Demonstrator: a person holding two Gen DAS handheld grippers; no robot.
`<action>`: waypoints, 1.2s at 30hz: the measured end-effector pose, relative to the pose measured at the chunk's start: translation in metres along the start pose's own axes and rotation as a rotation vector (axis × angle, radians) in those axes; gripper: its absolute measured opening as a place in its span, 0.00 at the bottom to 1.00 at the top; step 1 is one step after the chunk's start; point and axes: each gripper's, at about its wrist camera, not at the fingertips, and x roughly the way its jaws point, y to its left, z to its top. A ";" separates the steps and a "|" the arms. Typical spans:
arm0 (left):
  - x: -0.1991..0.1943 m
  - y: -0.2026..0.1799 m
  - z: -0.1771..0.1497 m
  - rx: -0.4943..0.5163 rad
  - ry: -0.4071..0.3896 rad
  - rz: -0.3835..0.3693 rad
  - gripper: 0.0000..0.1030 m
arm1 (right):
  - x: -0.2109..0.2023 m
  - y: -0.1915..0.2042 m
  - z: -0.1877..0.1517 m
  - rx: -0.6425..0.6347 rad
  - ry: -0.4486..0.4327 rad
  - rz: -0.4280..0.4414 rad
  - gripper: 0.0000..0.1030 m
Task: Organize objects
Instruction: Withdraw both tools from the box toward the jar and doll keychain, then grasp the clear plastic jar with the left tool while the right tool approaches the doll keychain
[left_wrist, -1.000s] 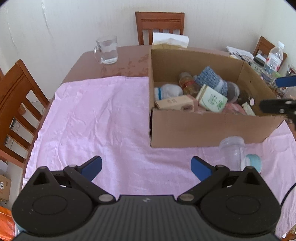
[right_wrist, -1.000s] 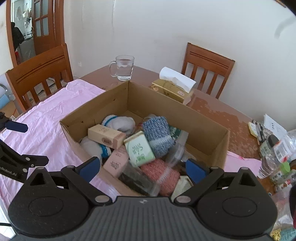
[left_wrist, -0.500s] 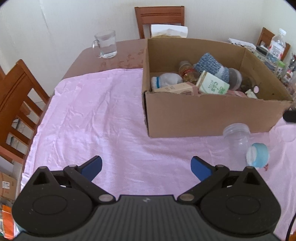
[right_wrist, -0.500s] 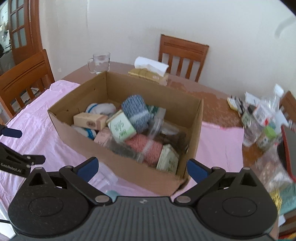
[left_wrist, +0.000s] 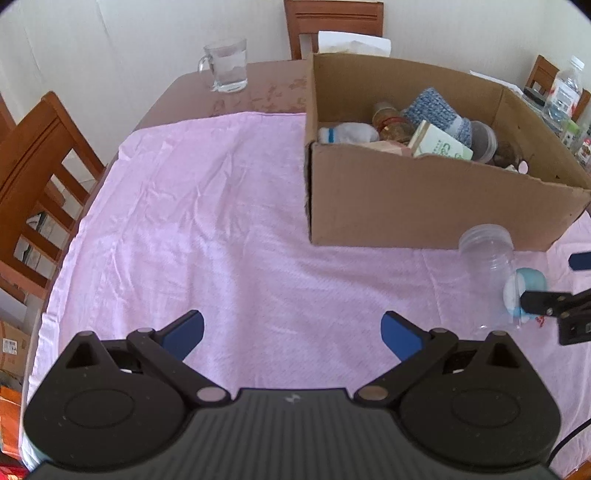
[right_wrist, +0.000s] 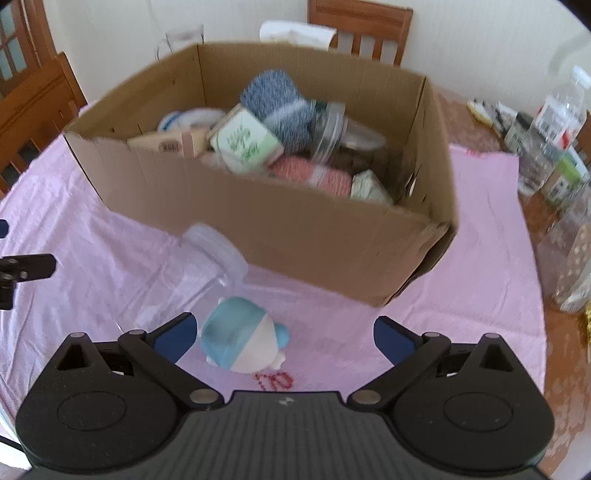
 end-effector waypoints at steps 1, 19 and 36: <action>0.000 0.001 -0.001 -0.002 0.002 0.002 0.99 | 0.003 0.001 -0.001 0.003 0.012 -0.002 1.00; 0.001 0.005 -0.002 -0.014 0.017 -0.034 0.99 | 0.036 0.006 -0.006 0.029 0.024 -0.058 1.00; 0.011 -0.075 0.012 0.174 0.028 -0.286 0.99 | 0.029 -0.041 -0.025 0.014 0.014 -0.017 1.00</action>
